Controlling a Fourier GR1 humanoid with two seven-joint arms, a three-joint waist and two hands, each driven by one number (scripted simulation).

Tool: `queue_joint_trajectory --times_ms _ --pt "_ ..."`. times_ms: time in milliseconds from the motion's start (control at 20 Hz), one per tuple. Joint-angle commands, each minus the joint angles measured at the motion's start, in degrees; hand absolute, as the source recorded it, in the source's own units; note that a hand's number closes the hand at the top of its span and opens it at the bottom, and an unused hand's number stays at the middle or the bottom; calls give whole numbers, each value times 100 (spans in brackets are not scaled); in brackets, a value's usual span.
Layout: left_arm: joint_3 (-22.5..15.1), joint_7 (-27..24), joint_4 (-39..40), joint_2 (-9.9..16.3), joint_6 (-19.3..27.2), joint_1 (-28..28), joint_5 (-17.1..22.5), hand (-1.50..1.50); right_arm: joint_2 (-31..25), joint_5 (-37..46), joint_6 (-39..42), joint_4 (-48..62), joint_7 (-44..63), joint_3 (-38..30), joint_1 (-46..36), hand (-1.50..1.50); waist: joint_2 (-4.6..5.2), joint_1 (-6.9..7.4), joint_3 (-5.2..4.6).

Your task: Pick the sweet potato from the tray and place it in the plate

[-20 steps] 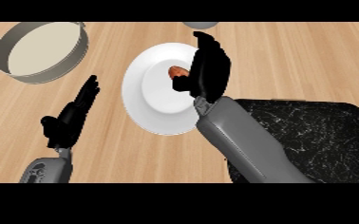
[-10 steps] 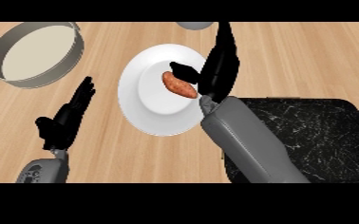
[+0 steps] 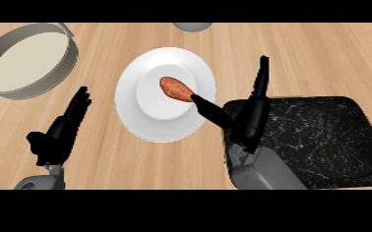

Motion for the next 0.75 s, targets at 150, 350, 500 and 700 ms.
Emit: queue_joint_trajectory --times_ms 150,350,500,700 --pt "127 -235 90 42 -68 111 -25 0 -1214 -1348 -524 -1248 -1333 752 1549 -150 13 -10 -1" --pt "104 -182 290 7 -118 -66 -91 0 -1721 -2154 -591 -1582 -2148 759 2050 -150 12 -24 -2" --pt "1 -186 -74 -187 -60 335 -119 0 -1516 -2431 -544 -1312 -2747 748 2182 -150 8 -2 -3" --pt "132 180 -217 -137 9 -12 -116 0 -1618 -2959 -561 -1279 -3624 477 2519 -150 8 -12 -2"
